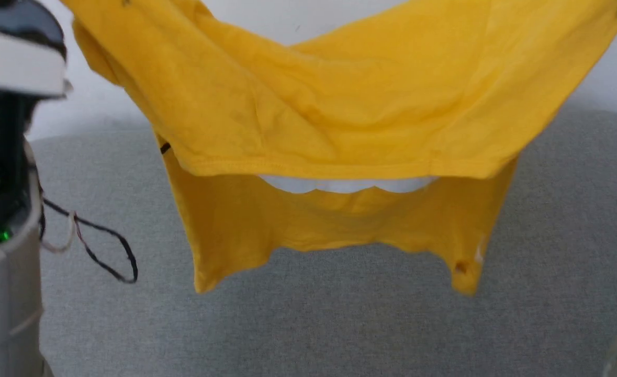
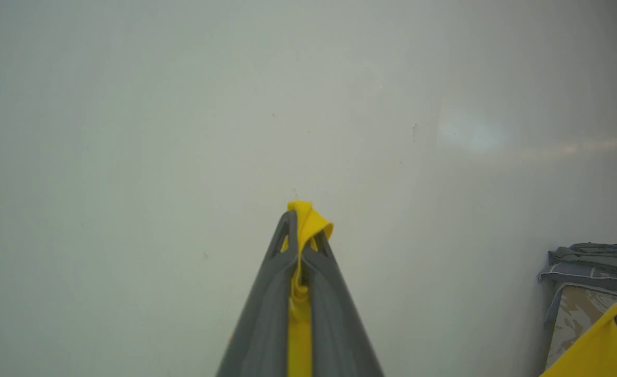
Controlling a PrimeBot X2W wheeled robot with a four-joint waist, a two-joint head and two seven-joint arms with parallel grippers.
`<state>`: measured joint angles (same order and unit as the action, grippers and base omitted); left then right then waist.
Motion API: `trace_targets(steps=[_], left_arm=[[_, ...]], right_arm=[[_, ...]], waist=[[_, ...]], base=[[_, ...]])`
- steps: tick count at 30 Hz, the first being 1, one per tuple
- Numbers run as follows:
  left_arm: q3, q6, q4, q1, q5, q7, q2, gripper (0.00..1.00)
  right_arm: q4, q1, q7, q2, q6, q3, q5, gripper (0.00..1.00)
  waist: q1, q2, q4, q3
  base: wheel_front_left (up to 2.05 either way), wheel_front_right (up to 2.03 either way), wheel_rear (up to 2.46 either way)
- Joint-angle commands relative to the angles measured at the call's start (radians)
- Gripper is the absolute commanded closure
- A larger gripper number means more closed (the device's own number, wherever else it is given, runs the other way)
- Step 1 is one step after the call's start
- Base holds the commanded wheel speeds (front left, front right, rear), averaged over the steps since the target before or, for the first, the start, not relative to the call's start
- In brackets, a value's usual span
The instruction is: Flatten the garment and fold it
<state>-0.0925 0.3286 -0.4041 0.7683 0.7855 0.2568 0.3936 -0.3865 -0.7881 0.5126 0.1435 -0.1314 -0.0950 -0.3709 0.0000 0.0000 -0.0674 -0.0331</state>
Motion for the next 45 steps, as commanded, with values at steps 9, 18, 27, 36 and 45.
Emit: trace_targets(steps=[9,18,27,36,45], left_arm=[[-0.063,0.062,0.192,0.204,-0.007,0.133,0.006,1.0],[-0.08,0.03,0.467,0.541,-0.088,0.003,-0.035,1.0],[-0.067,-0.07,0.689,0.731,-0.078,-0.161,-0.091,1.0],[-0.045,-0.17,0.715,0.602,0.005,-0.176,-0.088,1.0],[-0.008,-0.17,0.437,0.223,0.111,-0.097,-0.06,1.0]], right_arm=[[0.239,-0.226,0.067,-0.006,0.001,-0.006,0.025,1.0],[0.555,-0.554,-0.078,-0.031,0.001,-0.026,0.167,1.0],[0.766,-0.743,-0.209,-0.032,0.001,-0.047,0.242,1.0],[0.75,-0.635,-0.23,0.011,0.001,0.009,0.153,1.0],[0.429,-0.298,-0.107,0.049,0.001,-0.038,-0.015,1.0]], waist=[[0.0,0.0,-0.04,-0.139],[0.0,0.0,-0.067,-0.369],[0.0,0.0,-0.067,-0.502],[0.0,0.0,-0.035,-0.508],[0.0,0.0,-0.008,-0.424]], base=[[0.0,0.0,0.0],[0.0,0.0,0.0],[0.0,0.0,0.0],[0.0,0.0,0.0],[0.0,0.0,0.0]])
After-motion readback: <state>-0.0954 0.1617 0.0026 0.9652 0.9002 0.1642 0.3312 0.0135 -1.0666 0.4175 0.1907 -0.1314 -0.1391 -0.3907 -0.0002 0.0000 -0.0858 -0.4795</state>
